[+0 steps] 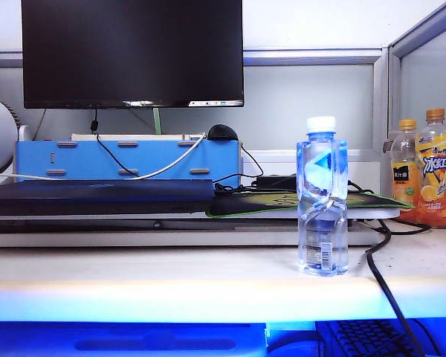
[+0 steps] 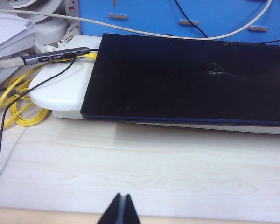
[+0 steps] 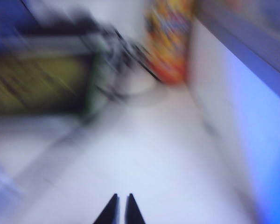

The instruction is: Pick up the mineral water bottle and place it on the laptop.

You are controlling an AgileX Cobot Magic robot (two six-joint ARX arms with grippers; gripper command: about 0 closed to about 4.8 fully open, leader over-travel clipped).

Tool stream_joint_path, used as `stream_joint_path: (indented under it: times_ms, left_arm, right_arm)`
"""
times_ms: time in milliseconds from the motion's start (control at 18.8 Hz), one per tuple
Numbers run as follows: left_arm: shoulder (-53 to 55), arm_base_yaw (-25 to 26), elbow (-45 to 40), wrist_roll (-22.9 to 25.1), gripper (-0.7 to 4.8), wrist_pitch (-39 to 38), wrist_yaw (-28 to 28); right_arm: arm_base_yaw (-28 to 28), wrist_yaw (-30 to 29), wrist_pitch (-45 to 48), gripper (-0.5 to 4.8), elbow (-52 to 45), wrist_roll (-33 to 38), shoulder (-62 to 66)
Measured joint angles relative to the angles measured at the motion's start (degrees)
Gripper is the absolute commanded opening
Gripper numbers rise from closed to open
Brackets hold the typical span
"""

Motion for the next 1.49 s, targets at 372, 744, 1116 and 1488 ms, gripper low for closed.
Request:
stream_joint_path:
  times_ms: [372,744,1116,1488]
  left_arm:
    - [0.0,0.0,0.0,0.0,-0.02,0.0,0.0]
    - [0.0,0.0,0.0,0.0,-0.02,0.0,0.02]
    - [0.0,0.0,0.0,0.0,-0.02,0.0,0.0]
    - [0.0,0.0,0.0,0.0,-0.02,0.0,0.0]
  right_arm:
    - [0.35,-15.17,10.27,0.35,9.05,12.41,14.56]
    - [2.67,-56.5,13.75,0.36,26.27,16.46,45.9]
    - [6.56,-43.74,0.15,4.79,25.79,1.27,49.68]
    - [15.28,-19.98,2.45,4.79,25.77,-7.17,52.92]
